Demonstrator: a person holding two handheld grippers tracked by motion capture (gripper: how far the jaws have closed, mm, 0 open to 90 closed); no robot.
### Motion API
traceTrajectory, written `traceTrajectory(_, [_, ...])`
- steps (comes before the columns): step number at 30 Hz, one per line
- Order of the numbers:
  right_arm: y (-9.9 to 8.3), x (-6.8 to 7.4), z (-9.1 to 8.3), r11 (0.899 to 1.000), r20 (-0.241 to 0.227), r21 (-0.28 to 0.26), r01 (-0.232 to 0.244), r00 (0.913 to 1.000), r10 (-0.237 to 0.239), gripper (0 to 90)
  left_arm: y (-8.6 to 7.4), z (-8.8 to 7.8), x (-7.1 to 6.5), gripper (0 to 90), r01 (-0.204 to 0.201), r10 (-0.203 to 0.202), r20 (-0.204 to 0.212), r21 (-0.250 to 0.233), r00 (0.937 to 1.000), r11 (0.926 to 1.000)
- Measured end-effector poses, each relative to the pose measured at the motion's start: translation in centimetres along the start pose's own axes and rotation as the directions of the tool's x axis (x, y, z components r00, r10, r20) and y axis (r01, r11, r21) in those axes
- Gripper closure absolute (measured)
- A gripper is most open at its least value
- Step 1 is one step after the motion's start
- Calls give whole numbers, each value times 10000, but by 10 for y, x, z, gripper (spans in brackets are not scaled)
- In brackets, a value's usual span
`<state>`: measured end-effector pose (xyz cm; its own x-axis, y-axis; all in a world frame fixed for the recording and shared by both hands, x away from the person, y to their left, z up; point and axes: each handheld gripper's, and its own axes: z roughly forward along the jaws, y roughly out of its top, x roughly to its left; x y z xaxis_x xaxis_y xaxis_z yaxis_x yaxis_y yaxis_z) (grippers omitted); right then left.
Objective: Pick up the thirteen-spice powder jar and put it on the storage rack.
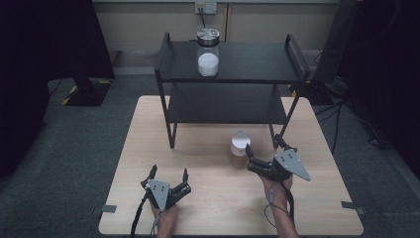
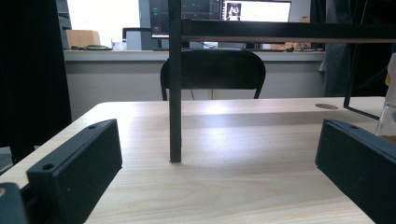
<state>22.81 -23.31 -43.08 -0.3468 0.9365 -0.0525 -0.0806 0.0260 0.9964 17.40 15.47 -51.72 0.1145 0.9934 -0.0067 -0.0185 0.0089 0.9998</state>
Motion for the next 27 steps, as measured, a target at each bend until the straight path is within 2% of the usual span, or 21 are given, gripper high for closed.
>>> traceTrajectory(3, [-9, 6, 10, 9998, -29, -175, 76, 10000, -77, 0, 0, 0, 0, 0, 3, -3, -3, -3, 10000, 10000])
traceTrajectory(13, [-28, 17, 36, 9997, 35, 152, -171, 9998, 170, 0, 0, 0, 0, 0, 2, -2, -3, -4, 10000, 10000])
traceTrajectory(23, [-47, 24, 46, 9962, 237, 606, -628, 9978, 614, 0, 0, 0, 0, 0, 15, -15, -10, 3, 10000, 10000])
traceTrajectory(27, [-53, 28, 49, 9951, 252, 753, -641, 9977, 624, 0, 0, 0, 0, 0, 37, -37, -1, -5, 10000, 10000])
